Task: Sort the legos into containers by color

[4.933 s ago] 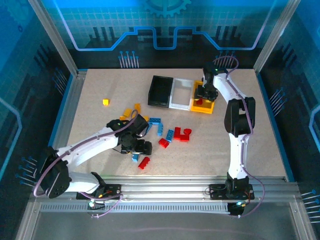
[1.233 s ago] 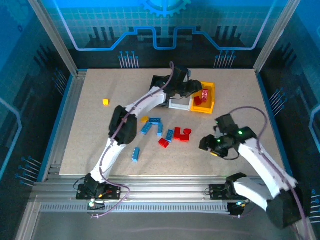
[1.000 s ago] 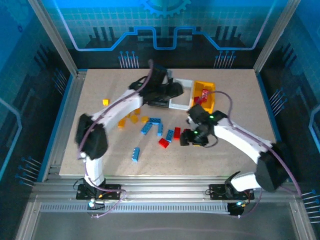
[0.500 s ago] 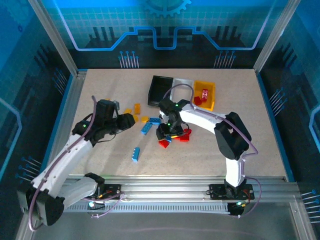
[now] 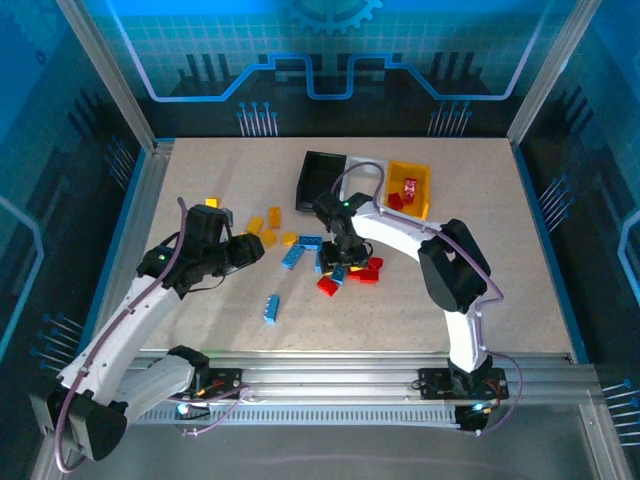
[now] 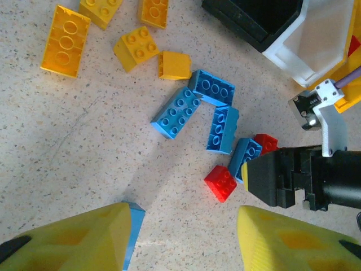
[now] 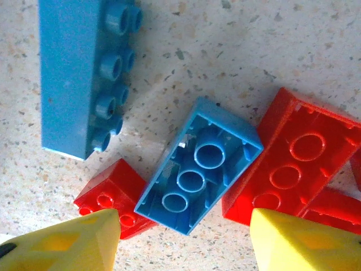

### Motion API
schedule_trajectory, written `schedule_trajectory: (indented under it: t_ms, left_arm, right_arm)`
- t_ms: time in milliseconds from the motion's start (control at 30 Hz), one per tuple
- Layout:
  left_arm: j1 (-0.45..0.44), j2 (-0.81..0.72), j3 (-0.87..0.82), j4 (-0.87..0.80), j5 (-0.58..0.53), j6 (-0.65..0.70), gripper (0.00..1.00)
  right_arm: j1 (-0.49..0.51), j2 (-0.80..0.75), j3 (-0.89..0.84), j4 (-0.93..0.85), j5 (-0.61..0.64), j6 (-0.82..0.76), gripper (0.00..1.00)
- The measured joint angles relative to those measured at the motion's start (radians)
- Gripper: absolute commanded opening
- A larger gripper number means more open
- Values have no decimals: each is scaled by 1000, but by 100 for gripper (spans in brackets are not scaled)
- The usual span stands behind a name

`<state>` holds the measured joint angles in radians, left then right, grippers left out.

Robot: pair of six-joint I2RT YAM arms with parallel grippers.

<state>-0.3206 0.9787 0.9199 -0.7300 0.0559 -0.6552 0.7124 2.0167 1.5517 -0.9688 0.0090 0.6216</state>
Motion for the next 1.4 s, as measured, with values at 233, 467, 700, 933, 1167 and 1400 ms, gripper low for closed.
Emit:
schedule_trajectory:
  t_ms: [233, 467, 700, 933, 1167, 1400]
  left_arm:
    - [11, 0, -1, -3, 0, 8, 54]
    - [11, -28, -14, -19, 0, 8, 55]
    - [19, -51, -40, -31, 0, 8, 56]
    - [19, -51, -54, -31, 0, 7, 57]
    - [19, -51, -74, -17, 0, 2, 57]
    - [21, -18, -80, 20, 8, 0, 57]
  right_arm:
    - [-6, 63, 50, 1, -2, 15, 62]
    - [-6, 102, 98, -4, -1, 15, 58]
    - [-3, 117, 116, -27, 26, 11, 46]
    - [3, 114, 112, -41, 67, 4, 51]
    - [2, 56, 86, -98, 131, -21, 67]
    - [6, 8, 90, -102, 133, -39, 62]
